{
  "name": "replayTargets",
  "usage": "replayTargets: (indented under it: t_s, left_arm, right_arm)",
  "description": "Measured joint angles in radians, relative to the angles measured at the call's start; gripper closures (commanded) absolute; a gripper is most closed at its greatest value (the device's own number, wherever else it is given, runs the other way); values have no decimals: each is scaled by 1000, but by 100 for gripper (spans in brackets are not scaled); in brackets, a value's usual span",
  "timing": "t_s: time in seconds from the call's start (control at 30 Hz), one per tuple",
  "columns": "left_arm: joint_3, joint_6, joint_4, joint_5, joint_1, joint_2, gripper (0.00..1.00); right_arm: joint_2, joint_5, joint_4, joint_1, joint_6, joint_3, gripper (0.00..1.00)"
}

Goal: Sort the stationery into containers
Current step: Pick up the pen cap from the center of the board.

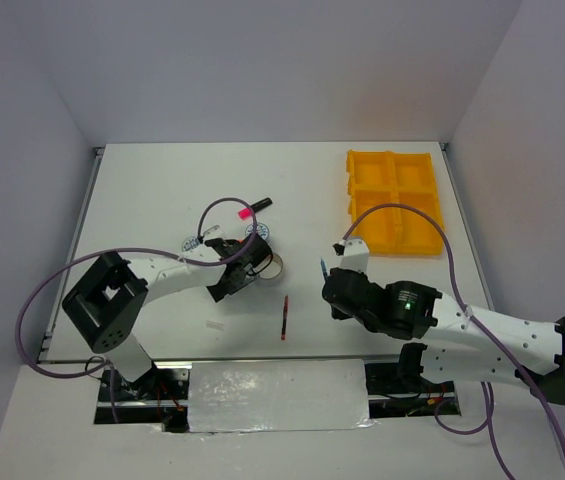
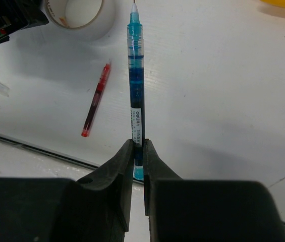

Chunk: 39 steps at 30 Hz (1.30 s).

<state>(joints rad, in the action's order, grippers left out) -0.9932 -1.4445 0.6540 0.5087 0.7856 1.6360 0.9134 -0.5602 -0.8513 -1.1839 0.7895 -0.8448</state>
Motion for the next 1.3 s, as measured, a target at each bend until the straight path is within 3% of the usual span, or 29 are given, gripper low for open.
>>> replayTargets:
  t_s: [0.37, 0.47, 0.53, 0.7, 0.87, 1.0, 1.3]
  left_arm:
    - [-2, 1, -34, -27, -5, 56, 30]
    - [-2, 0, -36, -28, -6, 56, 41]
    - [-1, -1, -42, -31, -7, 56, 54]
    - [17, -3, -62, -36, -11, 43, 68]
    - [97, -2, -103, -52, -11, -34, 93]
    - [132, 3, -95, -61, -12, -92, 100]
    - [132, 63, -75, -50, -3, -271, 100]
  right_arm:
    - [3, 16, 22, 0, -24, 19, 100]
    - [1, 18, 24, 0, -29, 20, 100]
    - [-4, 18, 29, 0, -29, 21, 100]
    - [-9, 18, 30, 0, -34, 21, 100]
    - [-9, 19, 33, 0, -48, 21, 100]
    - [-16, 23, 40, 0, -59, 21, 100]
    - [-42, 46, 96, 0, -92, 39, 100]
